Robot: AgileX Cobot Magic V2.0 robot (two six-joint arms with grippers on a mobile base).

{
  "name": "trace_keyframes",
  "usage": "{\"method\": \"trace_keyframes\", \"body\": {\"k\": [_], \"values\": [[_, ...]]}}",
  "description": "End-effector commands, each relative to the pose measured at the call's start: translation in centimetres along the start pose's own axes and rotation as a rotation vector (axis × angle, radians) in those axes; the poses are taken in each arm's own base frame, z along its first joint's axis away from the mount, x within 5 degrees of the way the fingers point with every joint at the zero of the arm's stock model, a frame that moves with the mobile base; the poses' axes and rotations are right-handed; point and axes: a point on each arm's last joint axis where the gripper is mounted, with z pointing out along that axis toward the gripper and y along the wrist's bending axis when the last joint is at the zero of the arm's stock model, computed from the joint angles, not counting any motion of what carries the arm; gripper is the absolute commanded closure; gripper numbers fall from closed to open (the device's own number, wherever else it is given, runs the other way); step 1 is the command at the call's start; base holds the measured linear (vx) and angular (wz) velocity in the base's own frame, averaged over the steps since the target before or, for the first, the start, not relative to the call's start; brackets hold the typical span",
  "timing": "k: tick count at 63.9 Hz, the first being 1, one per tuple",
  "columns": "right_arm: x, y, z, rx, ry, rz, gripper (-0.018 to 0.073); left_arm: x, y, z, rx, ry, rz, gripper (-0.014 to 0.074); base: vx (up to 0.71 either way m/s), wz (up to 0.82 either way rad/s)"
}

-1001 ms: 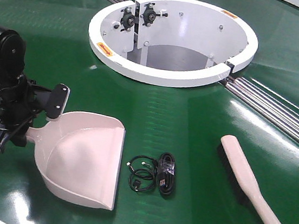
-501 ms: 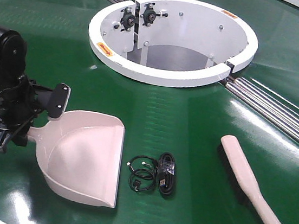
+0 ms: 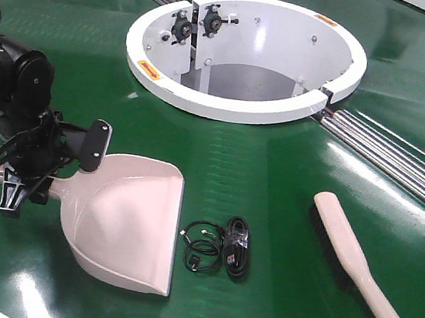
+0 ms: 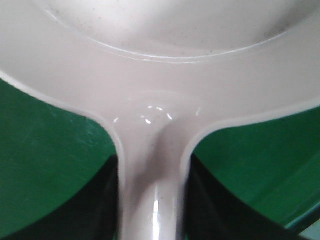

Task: Clean and inspect green conveyor with broom and dustpan

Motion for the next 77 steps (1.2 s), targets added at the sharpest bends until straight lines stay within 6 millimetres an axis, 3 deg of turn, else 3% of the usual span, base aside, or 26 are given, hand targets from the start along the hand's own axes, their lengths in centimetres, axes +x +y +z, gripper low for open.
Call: {"method": "trace_keyframes", "body": {"k": [1,18,77], "values": [[-0.1,0.0,-0.1,0.005,-0.076,-0.003,0.0569,-0.2,0.0,-2.6,-0.092,-0.029,-0.019,0.0594,0.0,0.0],[-0.1,0.0,-0.1,0.005,-0.076,-0.003,0.0569,-1.2,0.0,-2.8,-0.14,0.002,0.003,0.0594,0.0,0.0],[-0.1,0.0,-0.1,0.005,-0.076,-0.003,0.0569,-1.1,-0.1,-2.6,-0.11,0.013,0.002,0.0594,0.0,0.0]]}}
